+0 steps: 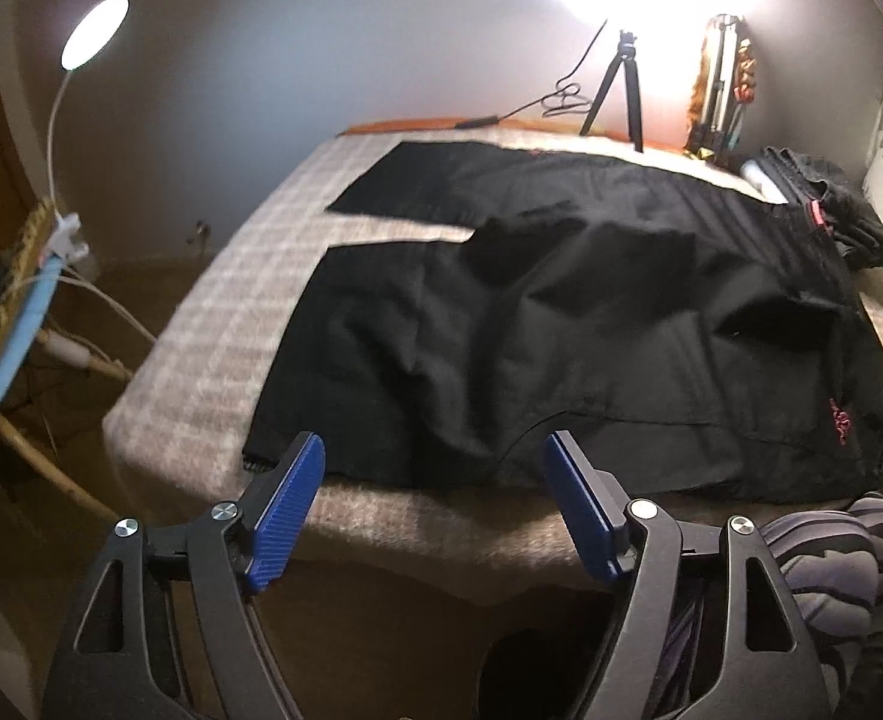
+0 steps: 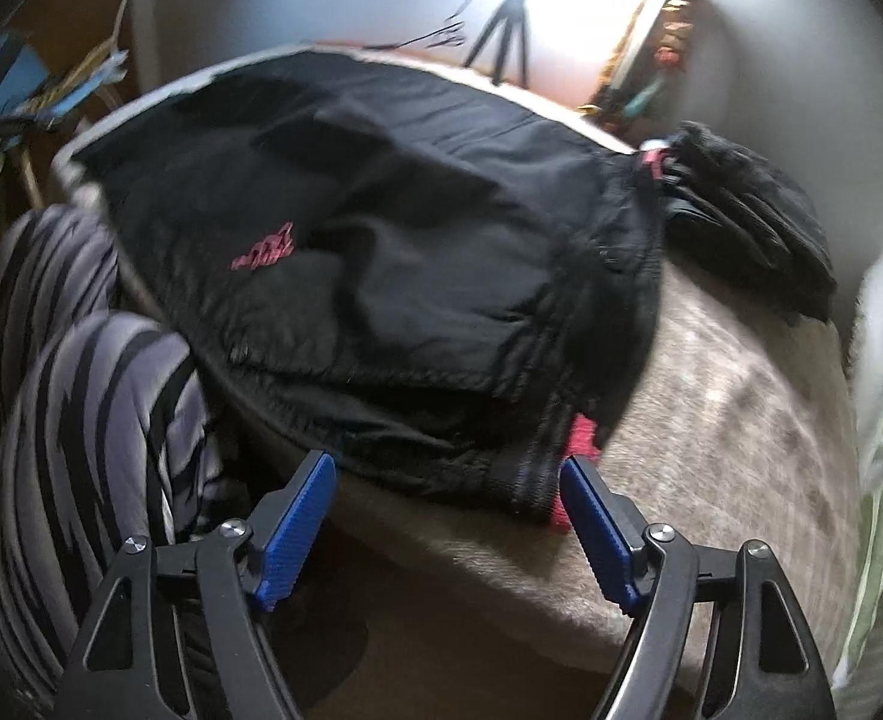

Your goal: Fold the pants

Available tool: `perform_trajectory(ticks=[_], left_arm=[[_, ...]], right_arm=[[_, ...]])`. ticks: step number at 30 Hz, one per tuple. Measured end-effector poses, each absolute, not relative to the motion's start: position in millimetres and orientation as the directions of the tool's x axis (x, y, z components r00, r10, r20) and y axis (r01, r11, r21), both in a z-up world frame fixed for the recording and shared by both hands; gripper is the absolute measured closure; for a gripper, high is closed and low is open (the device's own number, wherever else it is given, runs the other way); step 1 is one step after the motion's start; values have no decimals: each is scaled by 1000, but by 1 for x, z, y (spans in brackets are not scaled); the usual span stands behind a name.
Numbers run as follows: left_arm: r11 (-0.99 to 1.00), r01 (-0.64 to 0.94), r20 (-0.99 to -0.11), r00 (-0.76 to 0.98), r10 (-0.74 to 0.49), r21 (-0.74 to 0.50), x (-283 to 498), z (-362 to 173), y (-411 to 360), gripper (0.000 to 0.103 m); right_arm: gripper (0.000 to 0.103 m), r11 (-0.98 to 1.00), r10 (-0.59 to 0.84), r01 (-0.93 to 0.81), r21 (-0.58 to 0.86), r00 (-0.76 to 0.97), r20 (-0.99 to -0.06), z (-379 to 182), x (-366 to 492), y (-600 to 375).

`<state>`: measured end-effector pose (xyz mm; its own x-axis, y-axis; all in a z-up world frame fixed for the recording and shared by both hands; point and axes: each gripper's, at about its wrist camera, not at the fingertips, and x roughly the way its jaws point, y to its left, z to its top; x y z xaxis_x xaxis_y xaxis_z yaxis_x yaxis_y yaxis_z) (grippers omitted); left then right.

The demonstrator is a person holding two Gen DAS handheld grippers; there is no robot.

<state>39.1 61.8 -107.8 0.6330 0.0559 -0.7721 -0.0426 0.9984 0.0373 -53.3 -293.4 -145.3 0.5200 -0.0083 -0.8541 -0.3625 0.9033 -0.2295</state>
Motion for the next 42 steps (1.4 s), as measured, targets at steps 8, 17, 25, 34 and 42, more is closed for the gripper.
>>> perform_trajectory(ticks=[8, 17, 25, 34, 42], left_arm=[[998, -59, -794, 606, 53, 22, 46, -122, 72, 32], [997, -76, -797, 602, 52, 8, 48, -125, 89, 32], [996, 28, -790, 611, 46, 80, 38, -128, 95, 32], [959, 191, -794, 606, 53, 209, 41, -144, 72, 32], [934, 251, -787, 614, 50, 256, 52, -160, 49, 43]], right_arm=[[28, 873, -2, -423, -243, 495, -869, -161, -45, -280], [41, 894, 30, -400, -202, 505, -863, -156, -30, -279], [87, 865, 49, -451, -219, 512, -857, -153, -23, -261], [100, 884, 55, -414, -219, 556, -829, -124, -17, -259], [101, 916, 46, -341, -213, 615, -787, -96, 2, -268]])
